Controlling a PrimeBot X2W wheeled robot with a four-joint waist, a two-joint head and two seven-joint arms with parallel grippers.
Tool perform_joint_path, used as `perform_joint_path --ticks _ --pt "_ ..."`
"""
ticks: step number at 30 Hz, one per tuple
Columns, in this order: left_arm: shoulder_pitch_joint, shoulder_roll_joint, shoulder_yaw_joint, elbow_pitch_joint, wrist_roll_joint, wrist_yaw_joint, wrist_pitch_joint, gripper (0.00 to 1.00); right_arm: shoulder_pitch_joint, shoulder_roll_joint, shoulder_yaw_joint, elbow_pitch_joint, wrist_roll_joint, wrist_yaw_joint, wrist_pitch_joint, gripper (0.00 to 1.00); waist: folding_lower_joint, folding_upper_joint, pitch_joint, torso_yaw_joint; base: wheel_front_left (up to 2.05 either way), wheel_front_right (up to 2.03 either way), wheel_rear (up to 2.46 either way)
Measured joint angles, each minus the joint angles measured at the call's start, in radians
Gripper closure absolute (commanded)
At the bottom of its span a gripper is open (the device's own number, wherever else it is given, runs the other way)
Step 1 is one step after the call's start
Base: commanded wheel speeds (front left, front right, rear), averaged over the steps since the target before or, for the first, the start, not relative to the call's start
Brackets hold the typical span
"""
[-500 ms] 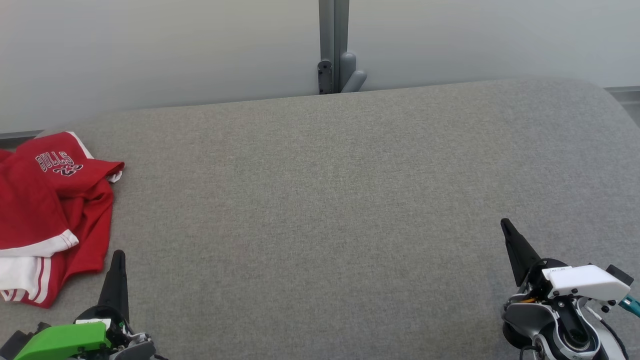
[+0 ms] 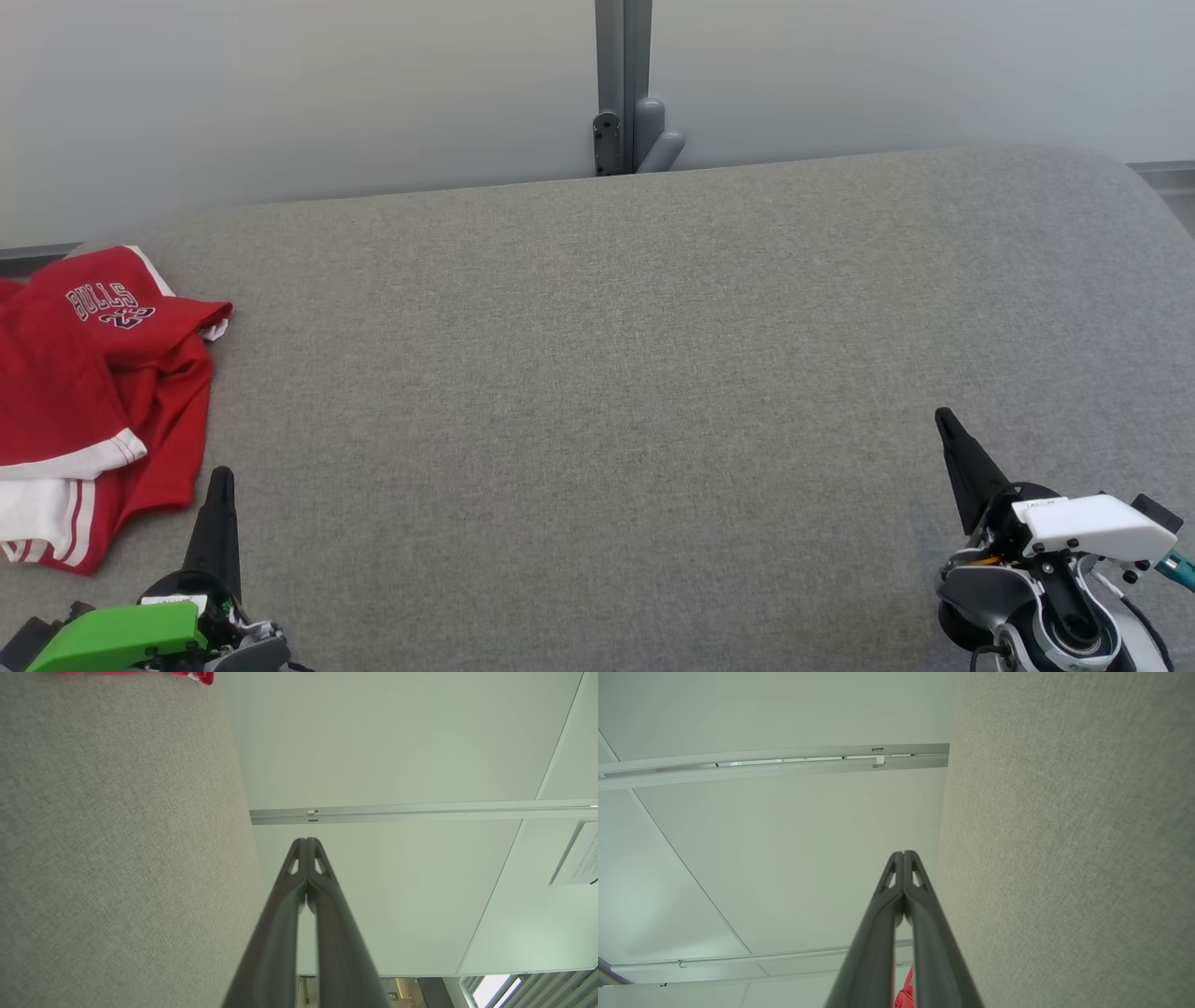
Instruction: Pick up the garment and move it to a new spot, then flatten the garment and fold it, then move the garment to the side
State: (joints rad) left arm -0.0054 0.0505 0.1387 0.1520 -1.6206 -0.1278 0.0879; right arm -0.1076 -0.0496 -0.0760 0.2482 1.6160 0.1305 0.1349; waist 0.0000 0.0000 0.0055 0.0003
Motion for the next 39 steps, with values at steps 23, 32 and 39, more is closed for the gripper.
perform_joint_path --ticks 23,32,39 --pt "-0.014 -0.001 -0.060 0.022 0.084 0.004 -0.058 0.00 0.030 -0.009 0.011 0.006 -0.116 0.000 -0.064 0.00 0.0000 0.0000 0.000 0.000 0.00 0.00 0.00" --pt "-0.051 0.005 -0.084 -0.001 0.300 0.004 -0.092 0.00 0.020 -0.026 0.017 -0.062 -0.367 0.000 -0.104 0.00 0.0000 0.0000 -0.002 -0.001 0.00 0.00 0.00" --pt "-0.072 0.027 -0.128 -0.016 0.477 0.016 -0.119 0.00 0.020 -0.039 0.030 -0.101 -0.529 0.000 -0.134 0.00 0.0000 0.0000 -0.005 0.000 0.00 0.00 0.00"
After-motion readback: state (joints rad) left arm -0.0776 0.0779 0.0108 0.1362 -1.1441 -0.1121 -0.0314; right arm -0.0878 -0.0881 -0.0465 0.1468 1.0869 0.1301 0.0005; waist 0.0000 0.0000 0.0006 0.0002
